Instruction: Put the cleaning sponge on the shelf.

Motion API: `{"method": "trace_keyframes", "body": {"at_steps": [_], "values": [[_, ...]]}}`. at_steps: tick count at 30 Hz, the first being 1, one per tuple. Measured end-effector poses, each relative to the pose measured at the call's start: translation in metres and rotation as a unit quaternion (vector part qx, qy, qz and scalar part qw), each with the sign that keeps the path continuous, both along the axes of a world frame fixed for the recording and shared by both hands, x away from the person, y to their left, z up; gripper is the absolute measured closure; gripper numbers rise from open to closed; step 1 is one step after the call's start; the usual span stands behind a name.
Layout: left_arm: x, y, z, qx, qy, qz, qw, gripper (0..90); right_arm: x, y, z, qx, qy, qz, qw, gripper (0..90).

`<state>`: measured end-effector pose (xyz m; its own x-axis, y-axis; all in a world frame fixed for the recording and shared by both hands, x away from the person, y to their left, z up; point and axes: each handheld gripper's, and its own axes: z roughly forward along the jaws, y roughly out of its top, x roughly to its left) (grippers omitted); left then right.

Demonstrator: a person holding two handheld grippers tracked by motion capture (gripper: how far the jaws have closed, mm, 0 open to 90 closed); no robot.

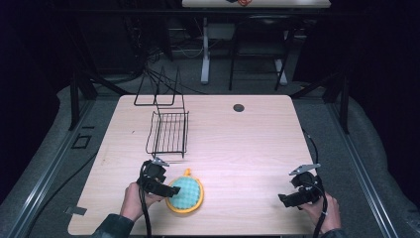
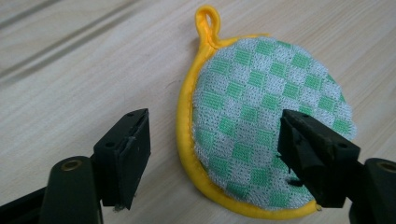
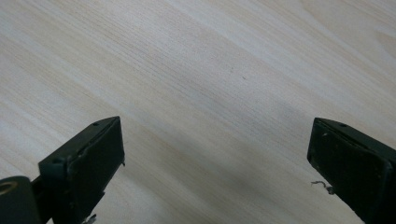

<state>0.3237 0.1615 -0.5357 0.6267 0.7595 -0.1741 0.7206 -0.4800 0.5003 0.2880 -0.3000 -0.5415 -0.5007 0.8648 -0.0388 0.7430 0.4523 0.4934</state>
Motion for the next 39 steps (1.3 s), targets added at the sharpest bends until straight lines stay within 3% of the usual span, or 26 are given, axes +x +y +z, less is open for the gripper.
{"method": "trace_keyframes", "body": {"at_steps": [5, 11, 15, 29, 39], "values": [[0.002, -0.001, -0.005, 0.004, 0.009, -0.001, 1.0000, 40.1, 0.000, 0.000, 0.000, -0.001, 0.001, 0.002, 1.0000, 3.6], [0.002, -0.001, -0.008, -0.013, 0.024, 0.000, 0.9996, 51.2, 0.000, 0.000, 0.001, -0.001, 0.000, 0.000, 1.0000, 3.9], [0.000, -0.002, -0.009, -0.014, 0.023, 0.001, 0.9996, 59.5, 0.000, 0.000, 0.001, -0.002, 0.000, 0.001, 1.0000, 4.0], [-0.006, -0.009, -0.008, 0.006, -0.006, 0.004, 1.0000, 81.8, 0.000, 0.001, 0.001, -0.003, -0.004, 0.004, 1.0000, 4.6], [-0.008, -0.010, -0.004, 0.010, -0.034, -0.003, 0.9994, 86.4, 0.000, -0.001, 0.003, -0.004, -0.008, 0.001, 1.0000, 4.7]]}}
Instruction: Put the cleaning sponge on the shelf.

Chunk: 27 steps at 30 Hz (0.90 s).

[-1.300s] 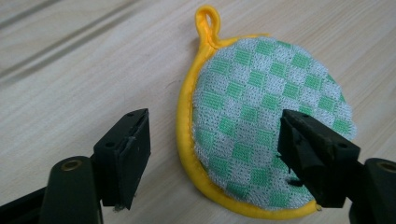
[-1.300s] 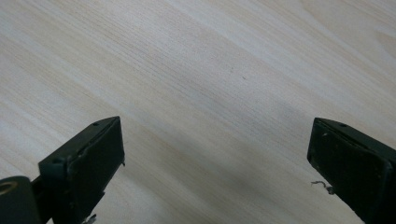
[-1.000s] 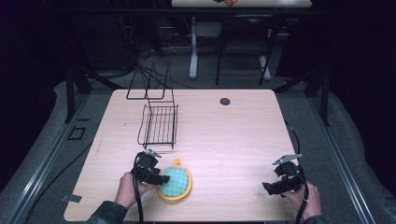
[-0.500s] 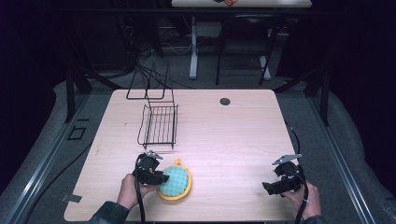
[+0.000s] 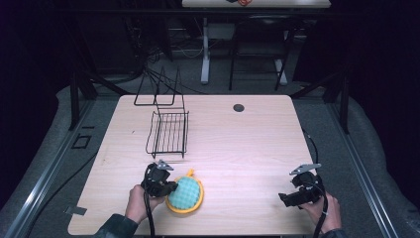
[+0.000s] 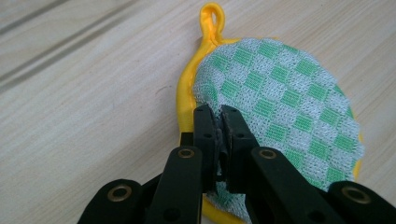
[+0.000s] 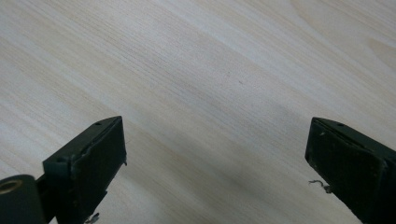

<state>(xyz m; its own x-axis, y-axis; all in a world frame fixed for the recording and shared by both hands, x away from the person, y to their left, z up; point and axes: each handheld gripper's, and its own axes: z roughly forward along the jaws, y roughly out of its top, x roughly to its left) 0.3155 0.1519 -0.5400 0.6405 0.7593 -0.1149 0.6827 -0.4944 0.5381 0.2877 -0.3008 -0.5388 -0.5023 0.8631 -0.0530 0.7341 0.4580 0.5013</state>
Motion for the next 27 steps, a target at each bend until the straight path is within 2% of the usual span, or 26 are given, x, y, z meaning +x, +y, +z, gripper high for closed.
{"method": "trace_keyframes", "body": {"at_steps": [23, 27], "values": [[-0.009, 0.010, 0.024, -0.032, -0.039, -0.004, 0.9987, 87.3, 0.000, -0.001, 0.000, 0.000, 0.001, 0.002, 1.0000, 4.7], [-0.011, 0.012, 0.030, -0.036, -0.053, -0.002, 0.9980, 87.3, 0.000, -0.001, 0.000, 0.001, 0.000, 0.001, 1.0000, 4.8]]}}
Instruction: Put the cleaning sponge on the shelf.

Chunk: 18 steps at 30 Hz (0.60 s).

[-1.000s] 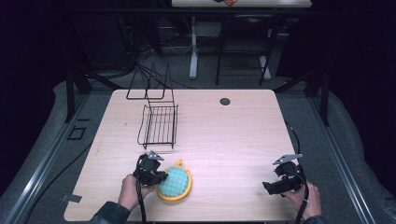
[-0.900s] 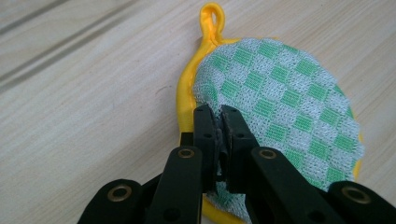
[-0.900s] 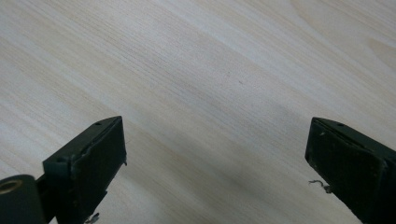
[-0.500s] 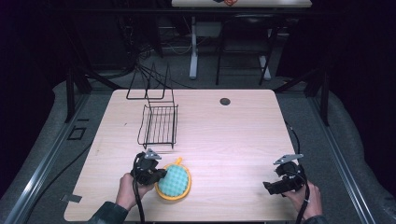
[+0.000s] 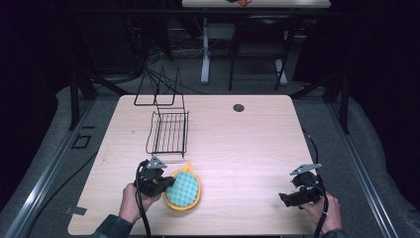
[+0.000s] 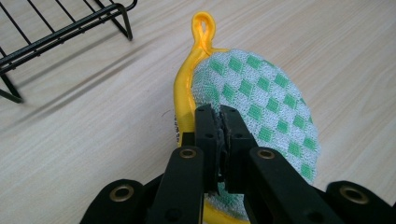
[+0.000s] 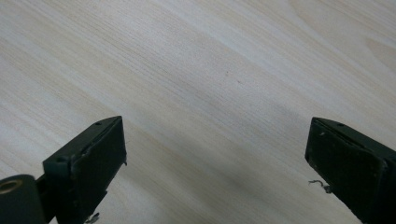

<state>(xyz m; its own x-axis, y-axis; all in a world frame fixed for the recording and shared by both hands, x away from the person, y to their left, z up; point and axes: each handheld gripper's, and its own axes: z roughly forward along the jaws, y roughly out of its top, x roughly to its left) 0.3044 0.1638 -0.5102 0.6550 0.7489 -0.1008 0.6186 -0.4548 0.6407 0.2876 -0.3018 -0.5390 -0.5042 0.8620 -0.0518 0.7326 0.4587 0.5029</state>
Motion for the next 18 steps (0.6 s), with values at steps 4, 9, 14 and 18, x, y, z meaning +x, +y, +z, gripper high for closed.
{"method": "trace_keyframes", "body": {"at_steps": [4, 9, 14, 18], "values": [[0.000, 0.003, 0.005, -0.007, -0.004, 0.003, 1.0000, 87.2, 0.000, 0.000, 0.000, -0.001, -0.003, -0.001, 1.0000, 4.7], [0.001, 0.008, 0.010, -0.010, -0.011, 0.007, 0.9999, 87.2, 0.000, 0.000, 0.000, -0.001, -0.002, 0.000, 1.0000, 4.8], [0.001, 0.012, 0.015, -0.016, -0.019, 0.014, 0.9996, 87.2, 0.000, 0.000, 0.001, -0.003, -0.006, 0.001, 1.0000, 4.8], [0.001, 0.015, 0.018, -0.021, -0.024, 0.019, 0.9993, 87.2, -0.001, 0.000, 0.001, -0.001, -0.006, 0.001, 1.0000, 4.9]]}}
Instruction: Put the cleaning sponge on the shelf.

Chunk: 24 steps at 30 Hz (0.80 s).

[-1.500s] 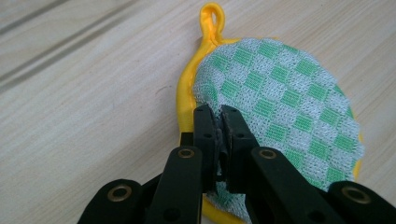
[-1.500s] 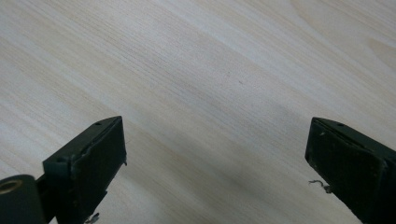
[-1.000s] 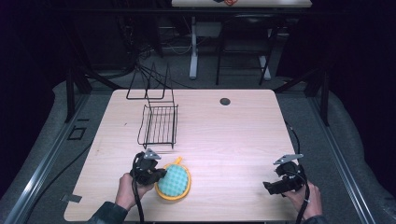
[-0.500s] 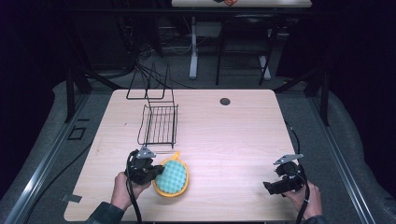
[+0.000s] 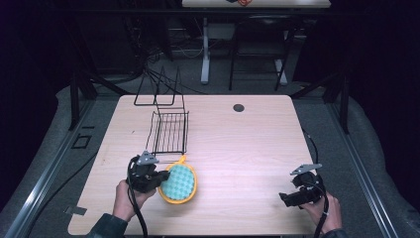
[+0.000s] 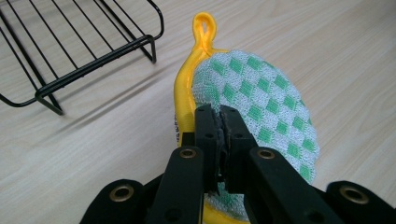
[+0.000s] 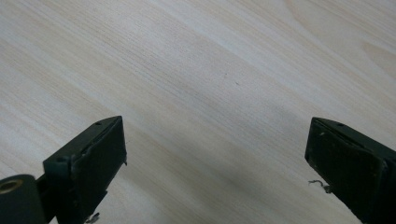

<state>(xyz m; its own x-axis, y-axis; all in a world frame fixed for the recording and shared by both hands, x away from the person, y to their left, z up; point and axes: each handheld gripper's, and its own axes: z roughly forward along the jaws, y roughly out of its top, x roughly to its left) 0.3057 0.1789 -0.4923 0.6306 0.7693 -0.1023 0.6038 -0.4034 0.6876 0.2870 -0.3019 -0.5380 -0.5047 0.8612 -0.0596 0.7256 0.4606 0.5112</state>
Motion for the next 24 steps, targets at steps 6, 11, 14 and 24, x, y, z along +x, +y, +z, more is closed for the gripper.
{"method": "trace_keyframes", "body": {"at_steps": [6, 11, 14, 24], "values": [[0.001, 0.005, 0.006, -0.007, -0.008, 0.004, 0.9999, 87.2, 0.001, 0.000, -0.001, -0.001, 0.000, 0.001, 1.0000, 5.0], [0.002, 0.010, 0.012, -0.015, -0.019, 0.012, 0.9996, 87.3, -0.001, 0.001, 0.001, -0.001, -0.001, 0.001, 1.0000, 5.0], [0.003, 0.013, 0.017, -0.018, -0.028, 0.016, 0.9993, 87.2, -0.001, 0.001, 0.002, -0.001, -0.003, 0.000, 1.0000, 5.0], [0.011, 0.025, 0.030, -0.041, -0.053, 0.042, 0.9969, 87.3, 0.000, 0.003, 0.002, 0.001, -0.007, 0.001, 1.0000, 5.0]]}}
